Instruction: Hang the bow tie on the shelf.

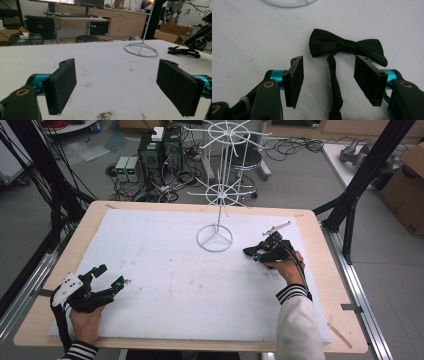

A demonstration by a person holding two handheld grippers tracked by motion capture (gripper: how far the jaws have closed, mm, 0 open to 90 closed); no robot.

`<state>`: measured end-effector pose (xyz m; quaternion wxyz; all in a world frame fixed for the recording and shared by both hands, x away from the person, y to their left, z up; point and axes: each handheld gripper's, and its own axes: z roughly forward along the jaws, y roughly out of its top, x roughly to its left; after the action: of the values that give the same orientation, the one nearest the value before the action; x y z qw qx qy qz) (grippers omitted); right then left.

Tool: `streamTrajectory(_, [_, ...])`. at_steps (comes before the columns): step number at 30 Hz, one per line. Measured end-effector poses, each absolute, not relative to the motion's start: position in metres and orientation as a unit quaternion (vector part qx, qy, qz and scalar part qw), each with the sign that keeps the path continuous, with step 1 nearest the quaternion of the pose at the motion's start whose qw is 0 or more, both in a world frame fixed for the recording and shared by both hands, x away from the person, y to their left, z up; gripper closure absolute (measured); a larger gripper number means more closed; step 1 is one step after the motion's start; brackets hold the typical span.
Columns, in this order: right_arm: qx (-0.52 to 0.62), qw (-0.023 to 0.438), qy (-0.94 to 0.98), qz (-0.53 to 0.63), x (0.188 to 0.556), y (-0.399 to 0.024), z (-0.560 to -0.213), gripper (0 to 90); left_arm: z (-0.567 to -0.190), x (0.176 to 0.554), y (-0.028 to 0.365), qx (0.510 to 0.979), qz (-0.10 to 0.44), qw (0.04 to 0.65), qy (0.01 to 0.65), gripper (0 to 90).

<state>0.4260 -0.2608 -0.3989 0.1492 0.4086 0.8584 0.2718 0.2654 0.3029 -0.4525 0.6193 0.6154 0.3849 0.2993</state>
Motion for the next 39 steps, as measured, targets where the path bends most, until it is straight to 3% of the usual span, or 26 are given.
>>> streamTrajectory(23, [0.401, 0.171, 0.876, 0.205, 0.440, -0.246, -0.419, 77.0, -0.453, 0.266, 0.304, 0.613, 0.295, 0.622, 0.387, 16.7])
streamTrajectory(27, [0.400, 0.169, 0.878, 0.200, 0.440, -0.246, -0.420, 77.9, -0.452, 0.266, 0.305, 0.613, 0.293, 0.623, 0.387, 16.7])
streamTrajectory(31, [0.399, 0.166, 0.881, 0.194, 0.439, -0.242, -0.420, 84.6, -0.453, 0.266, 0.304, 0.613, 0.294, 0.623, 0.387, 16.7])
streamTrajectory(39, [0.398, 0.168, 0.880, 0.196, 0.438, -0.242, -0.420, 85.1, -0.453, 0.266, 0.305, 0.612, 0.293, 0.624, 0.388, 16.7])
